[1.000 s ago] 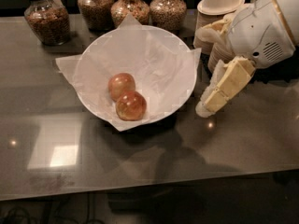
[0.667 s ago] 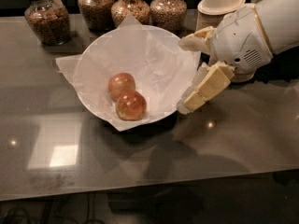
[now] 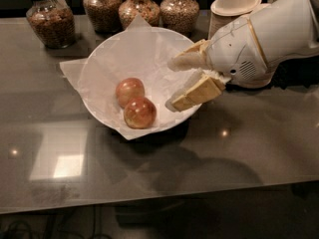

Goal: Pick apple from white bowl

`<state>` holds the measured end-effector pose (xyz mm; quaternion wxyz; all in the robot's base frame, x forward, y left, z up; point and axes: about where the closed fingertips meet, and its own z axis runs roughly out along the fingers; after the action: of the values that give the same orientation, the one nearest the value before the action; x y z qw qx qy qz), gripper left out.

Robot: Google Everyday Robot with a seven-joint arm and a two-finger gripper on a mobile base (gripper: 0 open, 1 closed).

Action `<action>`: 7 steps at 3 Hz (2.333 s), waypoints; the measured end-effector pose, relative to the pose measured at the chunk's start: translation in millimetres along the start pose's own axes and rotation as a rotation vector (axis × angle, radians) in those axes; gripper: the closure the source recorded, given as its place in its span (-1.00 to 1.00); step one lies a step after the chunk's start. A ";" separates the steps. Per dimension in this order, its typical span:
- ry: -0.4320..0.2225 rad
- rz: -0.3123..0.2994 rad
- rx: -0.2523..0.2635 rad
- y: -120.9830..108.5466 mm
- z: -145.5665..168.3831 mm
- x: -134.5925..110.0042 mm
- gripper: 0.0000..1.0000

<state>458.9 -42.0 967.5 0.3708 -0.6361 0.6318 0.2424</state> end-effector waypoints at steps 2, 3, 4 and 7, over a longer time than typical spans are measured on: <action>-0.008 -0.028 -0.036 1.2 36.0 9.2 -0.40; -0.007 -0.040 -0.055 1.4 54.1 14.1 -0.38; -0.009 -0.046 -0.061 -2.5 64.5 16.2 -0.30; -0.020 -0.036 -0.083 -21.5 87.8 19.1 -0.18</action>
Offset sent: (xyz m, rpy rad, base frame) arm 0.0120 0.0312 -0.0580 -0.0070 0.0136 0.0659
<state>495.8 12.8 902.9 0.3547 -0.6599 0.6058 0.2679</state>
